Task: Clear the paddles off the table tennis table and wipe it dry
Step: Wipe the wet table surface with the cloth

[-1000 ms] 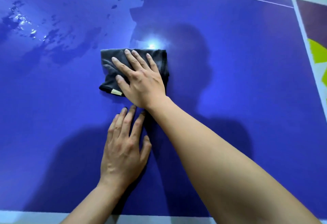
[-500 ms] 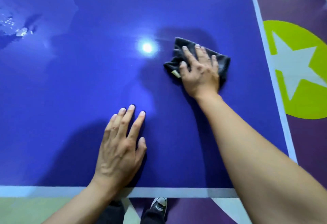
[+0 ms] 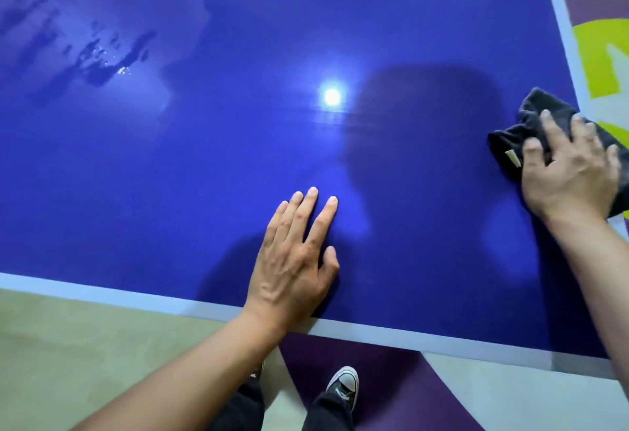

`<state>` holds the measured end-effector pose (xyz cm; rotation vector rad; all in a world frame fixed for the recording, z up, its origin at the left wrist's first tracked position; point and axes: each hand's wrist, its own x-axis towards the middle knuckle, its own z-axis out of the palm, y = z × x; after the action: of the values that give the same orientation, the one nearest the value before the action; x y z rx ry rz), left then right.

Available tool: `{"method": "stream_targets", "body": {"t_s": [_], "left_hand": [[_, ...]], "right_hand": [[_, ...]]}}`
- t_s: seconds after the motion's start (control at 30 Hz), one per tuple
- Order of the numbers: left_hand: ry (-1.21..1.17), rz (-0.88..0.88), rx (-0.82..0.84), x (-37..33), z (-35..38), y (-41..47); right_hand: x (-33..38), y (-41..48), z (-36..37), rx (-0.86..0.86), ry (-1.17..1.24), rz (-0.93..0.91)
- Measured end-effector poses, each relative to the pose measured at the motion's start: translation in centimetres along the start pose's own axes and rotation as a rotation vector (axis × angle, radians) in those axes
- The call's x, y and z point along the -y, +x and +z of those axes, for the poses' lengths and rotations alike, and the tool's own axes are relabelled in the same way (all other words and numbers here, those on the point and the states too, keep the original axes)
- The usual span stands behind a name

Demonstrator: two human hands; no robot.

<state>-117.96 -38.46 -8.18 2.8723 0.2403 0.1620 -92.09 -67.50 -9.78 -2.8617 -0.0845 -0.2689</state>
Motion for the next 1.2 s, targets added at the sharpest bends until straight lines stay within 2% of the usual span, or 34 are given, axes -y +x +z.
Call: {"method": "stream_targets", "body": {"t_s": [0.13,0.27,0.5,0.63,0.77,1.07,1.2], "left_hand": [[-0.103,-0.031,-0.012,0.1,-0.6,-0.5],[-0.114,-0.049,-0.033,3.2,-1.9,-3.0],[-0.023,-0.182,-0.036,15.9,-5.2,-11.0],[-0.051,-0.106,-0.02,19.7,-6.0,-14.2],[-0.086,-0.058,0.022,20.6,-6.4,-15.0],[-0.073,-0.172,0.034,18.3,-6.2,-14.8],[-0.094,-0.003,0.034,14.0,-4.9,-15.9]], "right_hand": [[2.0,-2.1,0.4,0.004,0.03,0.005],[7.4,-5.0,1.1,0.002,0.03,-0.049],[26.4,-10.2,4.3,0.096,0.002,-0.247],[37.9,-14.0,6.6,0.171,0.02,-0.409],[45.2,-18.3,7.8,0.207,0.062,-0.519],[45.8,-18.6,7.2,0.294,0.102,-0.571],[40.4,-18.2,5.9,0.267,0.111,-0.559]]}}
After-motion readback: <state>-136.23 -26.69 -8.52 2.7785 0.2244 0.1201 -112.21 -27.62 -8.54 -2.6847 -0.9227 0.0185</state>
